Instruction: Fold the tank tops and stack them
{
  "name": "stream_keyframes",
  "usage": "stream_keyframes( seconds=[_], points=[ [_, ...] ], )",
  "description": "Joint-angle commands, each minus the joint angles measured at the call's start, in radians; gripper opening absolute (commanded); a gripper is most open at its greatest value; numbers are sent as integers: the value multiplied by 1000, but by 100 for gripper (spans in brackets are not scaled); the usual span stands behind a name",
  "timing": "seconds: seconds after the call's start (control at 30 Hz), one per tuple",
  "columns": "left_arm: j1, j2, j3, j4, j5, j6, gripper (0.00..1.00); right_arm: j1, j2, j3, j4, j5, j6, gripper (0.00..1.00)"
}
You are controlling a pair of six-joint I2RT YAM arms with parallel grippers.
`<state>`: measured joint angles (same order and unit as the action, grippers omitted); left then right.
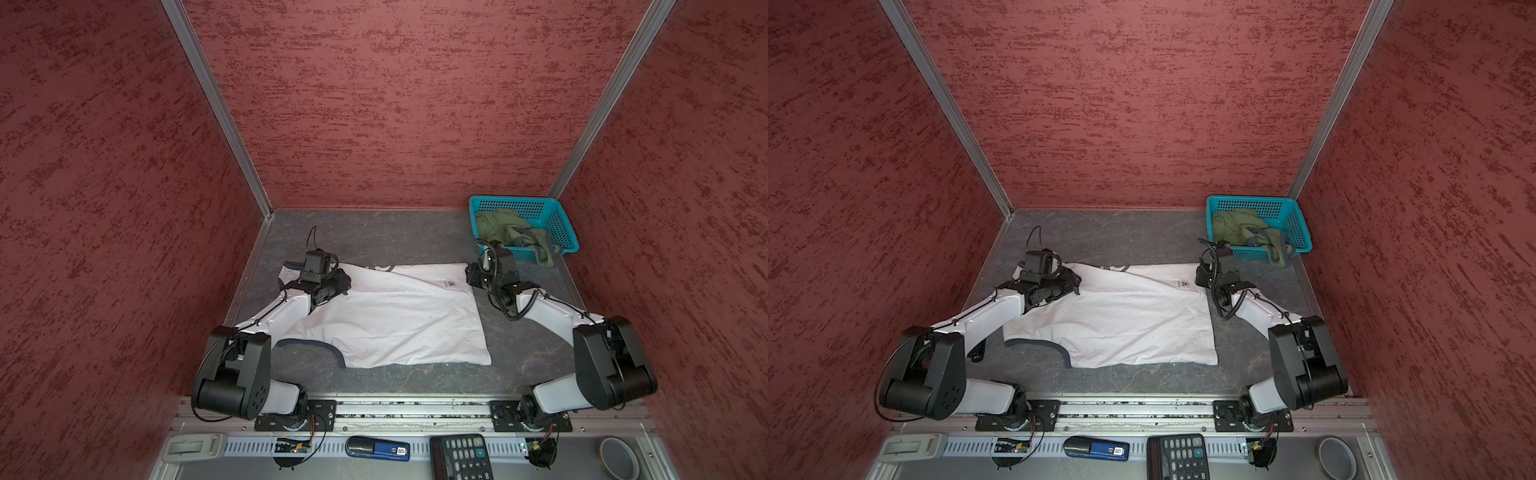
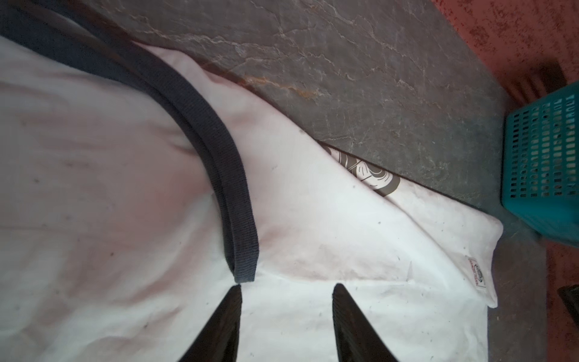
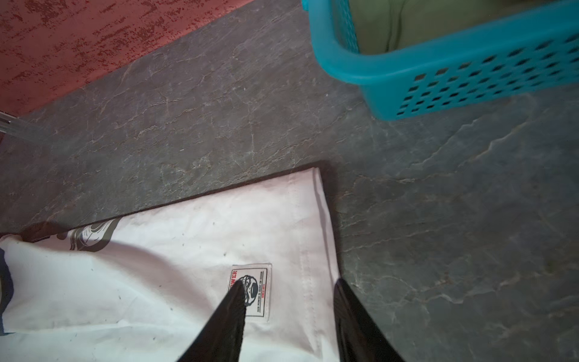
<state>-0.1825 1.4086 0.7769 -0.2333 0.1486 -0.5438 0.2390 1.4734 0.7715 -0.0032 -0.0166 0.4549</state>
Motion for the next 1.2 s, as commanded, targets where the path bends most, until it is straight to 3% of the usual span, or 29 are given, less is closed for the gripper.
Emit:
stream_keyframes(
  seconds=[0.0,0.33,0.63,0.83,1.0,1.17],
  points=[
    [-2,42,47,-49,-13,-9,52,-3,22,23,-9,-45,46,49],
    [-2,227,131,-91,-15,-30,58,4,130,45,-64,-16,87,54],
    [-8,292,148,-87,-6,-32,47,5,197,56,-84,11,99,56],
    [-10,276,144,-81,-2,-33,29,5,214,58,-81,-5,98,44],
    [-18,242,134,-85,-8,-27,14,3,207,57,-89,-3,90,28],
    [-24,189,111,-87,-11,-33,6,4,178,56,-106,23,80,13]
  ],
)
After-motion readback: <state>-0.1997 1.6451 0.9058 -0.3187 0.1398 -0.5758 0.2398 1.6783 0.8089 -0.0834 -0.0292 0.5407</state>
